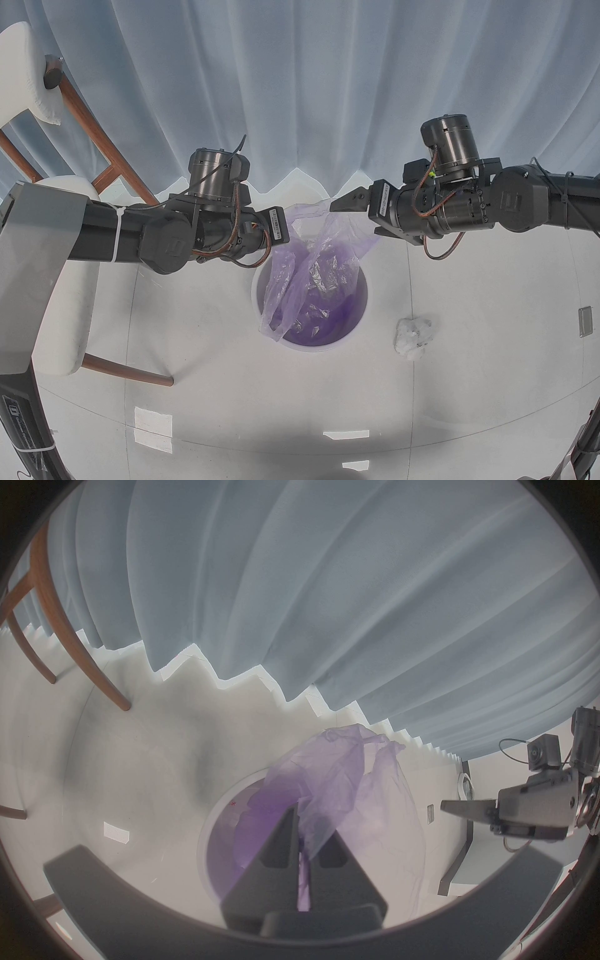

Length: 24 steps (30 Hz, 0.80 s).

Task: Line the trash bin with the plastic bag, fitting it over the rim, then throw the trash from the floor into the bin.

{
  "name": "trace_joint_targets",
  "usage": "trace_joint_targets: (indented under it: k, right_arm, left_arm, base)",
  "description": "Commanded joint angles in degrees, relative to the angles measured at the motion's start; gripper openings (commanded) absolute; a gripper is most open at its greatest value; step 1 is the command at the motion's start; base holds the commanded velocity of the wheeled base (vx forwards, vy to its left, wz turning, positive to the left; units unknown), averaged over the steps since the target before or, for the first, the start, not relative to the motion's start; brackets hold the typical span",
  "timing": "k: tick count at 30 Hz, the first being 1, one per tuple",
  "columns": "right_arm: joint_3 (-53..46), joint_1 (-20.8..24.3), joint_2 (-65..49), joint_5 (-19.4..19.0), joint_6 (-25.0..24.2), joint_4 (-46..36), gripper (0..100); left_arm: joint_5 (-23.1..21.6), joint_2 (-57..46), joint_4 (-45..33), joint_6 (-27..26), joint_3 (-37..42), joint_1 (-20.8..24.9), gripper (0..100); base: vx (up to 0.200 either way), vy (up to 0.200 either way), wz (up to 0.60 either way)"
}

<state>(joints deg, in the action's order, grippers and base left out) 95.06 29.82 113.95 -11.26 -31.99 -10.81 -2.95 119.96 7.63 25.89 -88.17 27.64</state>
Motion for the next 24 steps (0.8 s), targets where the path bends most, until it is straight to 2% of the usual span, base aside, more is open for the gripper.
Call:
trace_joint_targets:
  k: [1, 9, 10, 12, 21, 22, 24]
  right_arm:
    - [0.47, 2.09, 2.16, 0.28, 0.00, -0.26, 100]
    - [5.13, 2.79, 7.26, 0.89, -0.09, -0.26, 100]
    - [7.77, 2.61, 9.54, 2.74, -0.09, -0.26, 100]
    - [11.20, 2.53, 12.00, 3.79, -0.18, -0.26, 100]
    - [19.53, 1.21, 17.98, 4.50, -0.18, -3.78, 100]
    - [19.53, 1.12, 18.59, 4.50, -0.27, -4.30, 0]
    - [19.53, 1.12, 19.38, 4.67, -0.36, -4.74, 0]
  left_arm:
    - [0.05, 0.10, 0.28, 0.03, 0.11, 0.14, 0]
    - [0.05, 0.28, 0.28, -0.05, 0.02, 0.14, 0]
    - [0.05, 0.28, 0.28, -0.05, 0.02, 0.14, 0]
    - [0.05, 0.28, 0.28, 0.03, 0.02, 0.14, 0]
    - [0.05, 0.28, 0.28, 0.03, 0.02, -0.39, 0]
    - [0.05, 0.37, 0.28, 0.03, -0.07, -0.39, 0]
    - [0.14, 0.37, 0.28, 0.03, 0.02, -0.39, 0]
  base:
    - [0.000, 0.000, 0.00]
    - [0.000, 0.000, 0.00]
    - [0.000, 0.000, 0.00]
    - [0.000, 0.000, 0.00]
    - [0.000, 0.000, 0.00]
    - [0.000, 0.000, 0.00]
    - [0.000, 0.000, 0.00]
